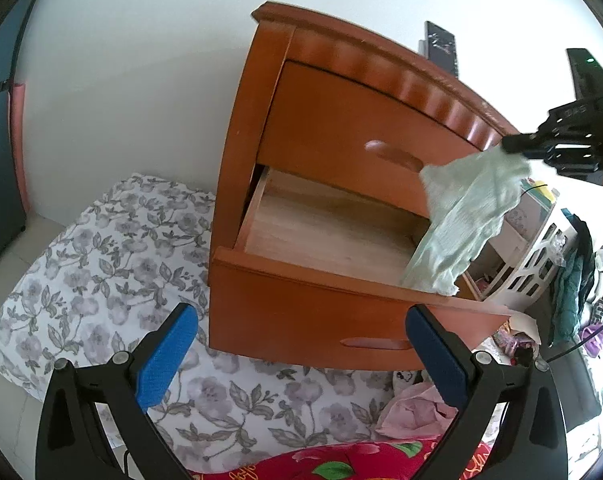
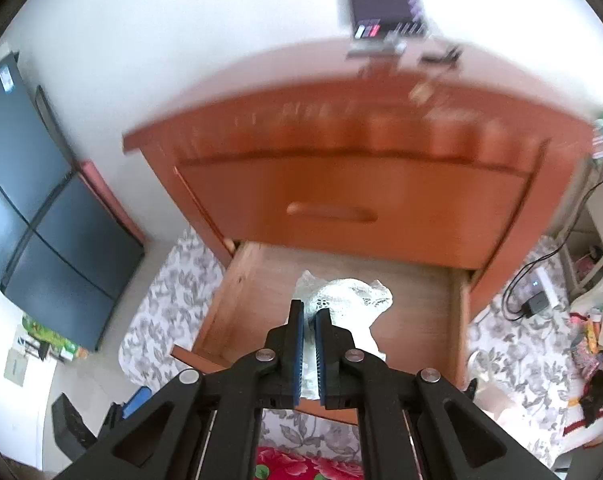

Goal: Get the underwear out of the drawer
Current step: 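Carry the pale green lace cloth over the clothes pile with the right tool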

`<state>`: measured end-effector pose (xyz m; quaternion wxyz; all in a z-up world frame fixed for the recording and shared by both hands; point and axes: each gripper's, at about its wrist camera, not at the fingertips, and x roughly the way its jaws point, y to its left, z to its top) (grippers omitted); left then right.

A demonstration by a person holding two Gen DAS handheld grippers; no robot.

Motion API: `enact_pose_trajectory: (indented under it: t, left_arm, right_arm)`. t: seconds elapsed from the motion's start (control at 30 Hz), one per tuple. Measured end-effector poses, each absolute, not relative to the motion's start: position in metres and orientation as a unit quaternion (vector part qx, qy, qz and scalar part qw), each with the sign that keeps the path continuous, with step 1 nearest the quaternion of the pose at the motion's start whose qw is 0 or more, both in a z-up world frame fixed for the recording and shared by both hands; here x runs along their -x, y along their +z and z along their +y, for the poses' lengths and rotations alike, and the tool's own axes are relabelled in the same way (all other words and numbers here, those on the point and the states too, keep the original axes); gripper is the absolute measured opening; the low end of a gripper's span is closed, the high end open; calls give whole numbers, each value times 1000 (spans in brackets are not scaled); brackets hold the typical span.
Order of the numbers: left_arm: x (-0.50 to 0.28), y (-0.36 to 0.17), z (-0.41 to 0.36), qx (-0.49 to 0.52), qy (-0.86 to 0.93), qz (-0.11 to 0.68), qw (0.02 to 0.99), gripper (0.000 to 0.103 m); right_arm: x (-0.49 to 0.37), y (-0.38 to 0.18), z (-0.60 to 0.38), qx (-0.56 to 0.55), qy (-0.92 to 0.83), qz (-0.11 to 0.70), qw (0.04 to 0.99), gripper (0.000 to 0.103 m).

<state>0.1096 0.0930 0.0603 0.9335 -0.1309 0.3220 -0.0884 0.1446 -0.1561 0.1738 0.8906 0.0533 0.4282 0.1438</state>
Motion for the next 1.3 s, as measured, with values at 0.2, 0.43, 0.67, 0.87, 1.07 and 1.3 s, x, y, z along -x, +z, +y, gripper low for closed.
enact_pose_trajectory:
  t: [0.2,0.43,0.67,0.87,1.07,1.3]
  left_arm:
    - [-98,77,81,121,-96,314,937,103]
    - [-84,94,67,108,-106,301,942,103]
    - [-79,101,57,93,-108,298,944,103]
    - [-78,100,47,83,-113,303,942,103]
    - [-80,96,42,75,-116,312,940,103]
    - [-84,89,41,71,-111,324,937,103]
  right_arm:
    - [-106,222,-196,-78,130,373,915,6]
    - [-61,259,-248,-94,96,326,936,6]
    - [-36,243,-301,-103,51,327,938,6]
    - [-37,195,-331,-100,9,365,926,6]
    - [-55,105,-349,-109,-20,438,892,6]
    - [-71,6,-368,-141,-47,513,845,6]
